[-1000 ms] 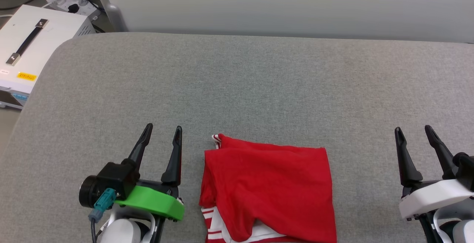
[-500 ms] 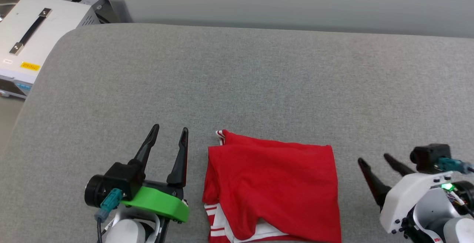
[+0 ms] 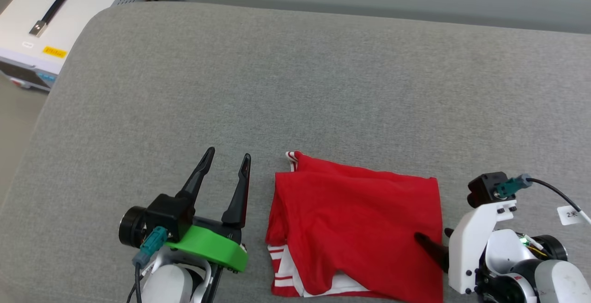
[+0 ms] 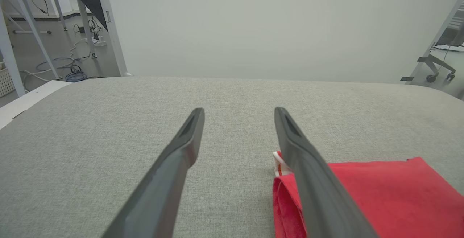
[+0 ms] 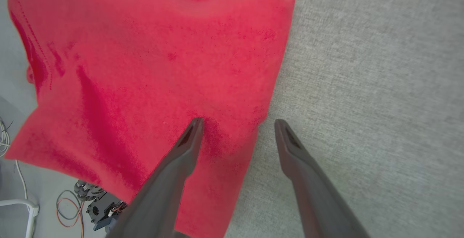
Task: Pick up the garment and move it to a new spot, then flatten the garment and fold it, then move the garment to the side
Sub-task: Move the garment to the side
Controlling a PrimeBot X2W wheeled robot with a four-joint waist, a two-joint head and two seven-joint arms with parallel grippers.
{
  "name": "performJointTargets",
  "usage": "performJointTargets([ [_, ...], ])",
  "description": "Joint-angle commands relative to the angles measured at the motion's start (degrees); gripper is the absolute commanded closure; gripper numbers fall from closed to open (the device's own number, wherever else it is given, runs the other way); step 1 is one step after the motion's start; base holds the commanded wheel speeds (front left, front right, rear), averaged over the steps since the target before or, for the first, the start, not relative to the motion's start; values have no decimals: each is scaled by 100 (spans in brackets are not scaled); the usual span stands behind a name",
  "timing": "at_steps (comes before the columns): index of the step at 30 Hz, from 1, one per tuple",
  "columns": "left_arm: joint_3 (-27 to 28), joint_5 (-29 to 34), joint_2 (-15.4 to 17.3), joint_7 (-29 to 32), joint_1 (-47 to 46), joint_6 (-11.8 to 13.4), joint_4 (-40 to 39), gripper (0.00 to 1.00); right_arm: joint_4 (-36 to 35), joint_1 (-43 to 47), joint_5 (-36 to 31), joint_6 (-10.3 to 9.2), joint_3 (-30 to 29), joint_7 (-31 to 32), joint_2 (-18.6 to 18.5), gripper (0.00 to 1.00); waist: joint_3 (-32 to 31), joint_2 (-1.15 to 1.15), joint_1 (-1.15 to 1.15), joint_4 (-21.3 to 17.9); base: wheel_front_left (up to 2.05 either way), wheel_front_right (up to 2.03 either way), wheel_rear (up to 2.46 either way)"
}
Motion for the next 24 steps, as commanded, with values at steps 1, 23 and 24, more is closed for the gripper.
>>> performJointTargets([
  [1, -16, 30, 5, -33, -149, -17, 24, 0, 76, -106, -35, 1, 1, 38, 52, 0, 115, 0, 0, 133, 0, 0, 0],
  [23, -61, 28, 91, -33, -133, -17, 117, 0, 790, -287, -198, 1, 442, -481, -308, 100, -115, 0, 0, 53, 0, 0, 0],
  [24, -70, 25, 95, -33, -126, -17, 113, 0, 747, -311, -214, 1, 474, -531, -396, 100, -135, 0, 0, 10, 0, 0, 0],
])
